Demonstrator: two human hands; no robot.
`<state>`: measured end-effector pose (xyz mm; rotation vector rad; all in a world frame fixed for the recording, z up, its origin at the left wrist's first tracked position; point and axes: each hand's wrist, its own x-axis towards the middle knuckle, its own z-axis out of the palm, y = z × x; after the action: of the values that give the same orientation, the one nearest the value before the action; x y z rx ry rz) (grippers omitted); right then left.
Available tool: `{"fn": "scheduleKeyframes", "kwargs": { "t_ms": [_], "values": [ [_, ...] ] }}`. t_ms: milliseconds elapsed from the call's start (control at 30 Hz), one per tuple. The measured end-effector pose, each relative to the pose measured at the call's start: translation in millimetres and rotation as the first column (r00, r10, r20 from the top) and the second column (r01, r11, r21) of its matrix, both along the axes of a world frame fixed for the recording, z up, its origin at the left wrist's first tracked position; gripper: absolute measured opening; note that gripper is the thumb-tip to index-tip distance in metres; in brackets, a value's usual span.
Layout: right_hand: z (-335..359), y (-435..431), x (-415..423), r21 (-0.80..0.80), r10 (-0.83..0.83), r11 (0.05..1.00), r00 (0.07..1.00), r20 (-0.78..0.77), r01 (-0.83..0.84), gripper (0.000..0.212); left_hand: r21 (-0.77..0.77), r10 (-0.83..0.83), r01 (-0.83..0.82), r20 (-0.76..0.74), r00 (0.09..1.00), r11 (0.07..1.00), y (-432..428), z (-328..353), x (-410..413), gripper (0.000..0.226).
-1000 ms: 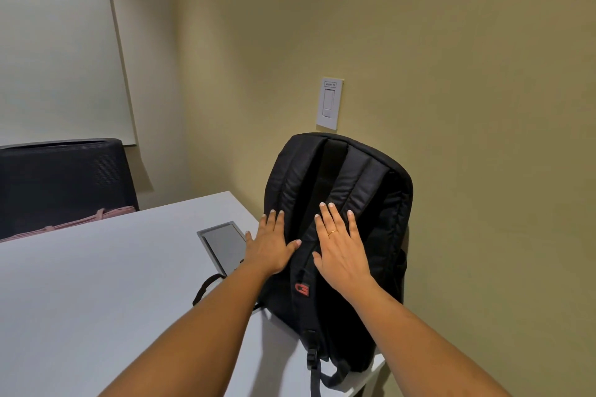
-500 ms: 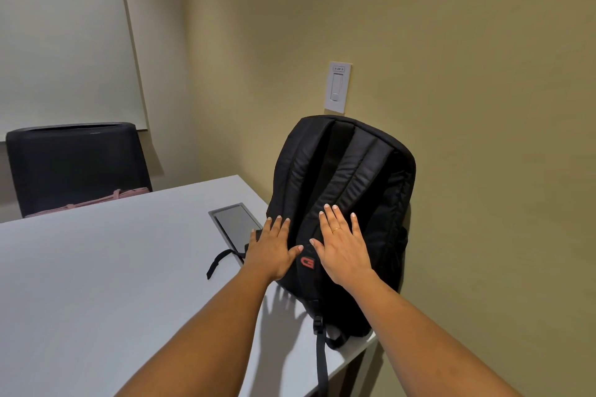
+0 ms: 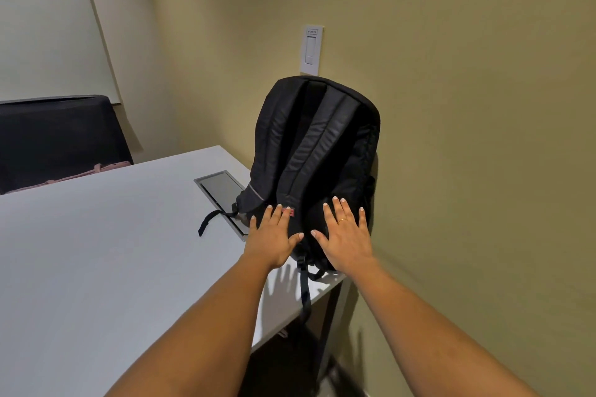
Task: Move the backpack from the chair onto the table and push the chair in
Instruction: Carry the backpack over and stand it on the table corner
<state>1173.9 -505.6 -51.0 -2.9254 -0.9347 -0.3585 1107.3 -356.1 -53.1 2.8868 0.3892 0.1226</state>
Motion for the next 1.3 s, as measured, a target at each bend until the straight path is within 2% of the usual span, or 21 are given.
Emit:
{"fn": "scheduleKeyframes", "kwargs": {
  "t_ms": [433, 867, 1300],
  "values": [
    [18, -119, -86, -0.005, -0.148, 0.989, 0.989, -0.027, 0.148, 0.066, 0.038, -0.073, 0.072, 0.034, 0.997, 0.997, -104, 23, -74, 0.066],
    [30, -270, -232, -0.020, -0.285, 0.958, 0.958, -0.028, 0.284, 0.066, 0.048, -0.195, 0.195, 0.003, 0.981, 0.980, -254, 21, -213, 0.068],
    [29, -335, -368, 0.024, -0.441, 0.896, 0.894, -0.080, 0.444, 0.066, 0.038, -0.346, 0.348, -0.036, 0.937, 0.937, -310, 28, -326, 0.067]
  ]
}}
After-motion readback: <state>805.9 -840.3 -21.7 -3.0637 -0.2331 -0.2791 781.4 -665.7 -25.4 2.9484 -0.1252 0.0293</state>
